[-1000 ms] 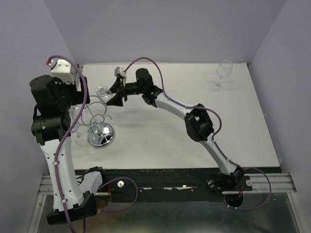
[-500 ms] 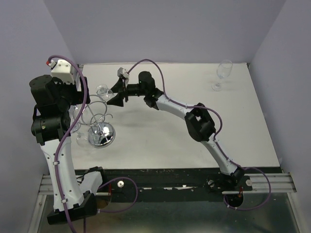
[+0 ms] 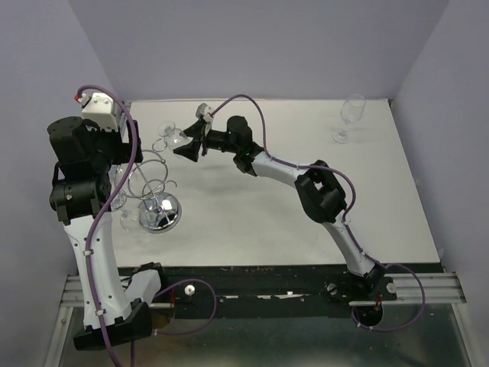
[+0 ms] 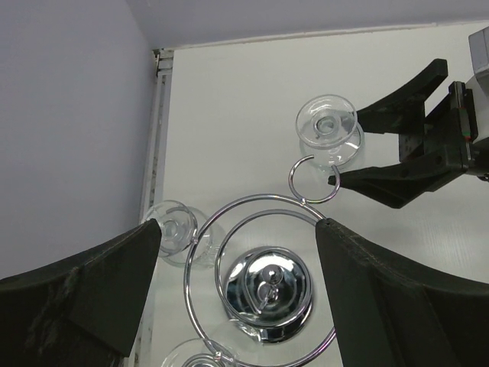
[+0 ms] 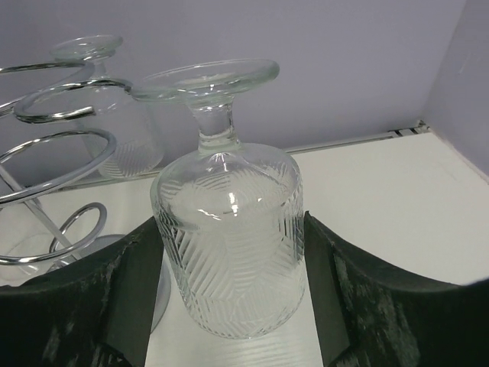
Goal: Take the wine glass off the wine glass rack
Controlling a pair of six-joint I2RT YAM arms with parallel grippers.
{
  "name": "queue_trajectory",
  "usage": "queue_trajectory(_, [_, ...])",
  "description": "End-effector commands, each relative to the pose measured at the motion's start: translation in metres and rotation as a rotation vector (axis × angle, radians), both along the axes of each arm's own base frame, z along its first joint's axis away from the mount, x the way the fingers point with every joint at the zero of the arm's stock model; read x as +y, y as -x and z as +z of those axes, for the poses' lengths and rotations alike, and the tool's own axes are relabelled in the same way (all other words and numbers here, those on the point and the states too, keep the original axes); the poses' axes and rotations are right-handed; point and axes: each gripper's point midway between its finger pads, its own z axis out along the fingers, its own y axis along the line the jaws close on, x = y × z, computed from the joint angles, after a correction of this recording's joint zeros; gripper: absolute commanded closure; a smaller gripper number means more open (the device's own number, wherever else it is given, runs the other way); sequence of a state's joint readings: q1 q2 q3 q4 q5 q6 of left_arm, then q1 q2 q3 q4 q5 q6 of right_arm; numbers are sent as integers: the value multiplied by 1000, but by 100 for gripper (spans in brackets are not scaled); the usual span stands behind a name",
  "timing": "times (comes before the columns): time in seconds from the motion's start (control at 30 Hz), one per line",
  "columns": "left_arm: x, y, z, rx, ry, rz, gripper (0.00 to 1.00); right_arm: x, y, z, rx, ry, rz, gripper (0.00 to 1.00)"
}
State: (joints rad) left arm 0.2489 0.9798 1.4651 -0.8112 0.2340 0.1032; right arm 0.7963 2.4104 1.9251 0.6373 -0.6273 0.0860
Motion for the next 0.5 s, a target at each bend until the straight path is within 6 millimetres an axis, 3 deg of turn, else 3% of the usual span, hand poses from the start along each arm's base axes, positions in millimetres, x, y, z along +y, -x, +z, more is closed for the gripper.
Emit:
queue_trajectory(0.0, [-3, 2, 2, -6, 14, -16, 1, -12, -12, 63, -102, -126, -91, 99])
queue_trajectory(0.47, [-5, -5, 4, -18, 23, -32, 1, -26, -29, 72, -90, -123, -169, 99])
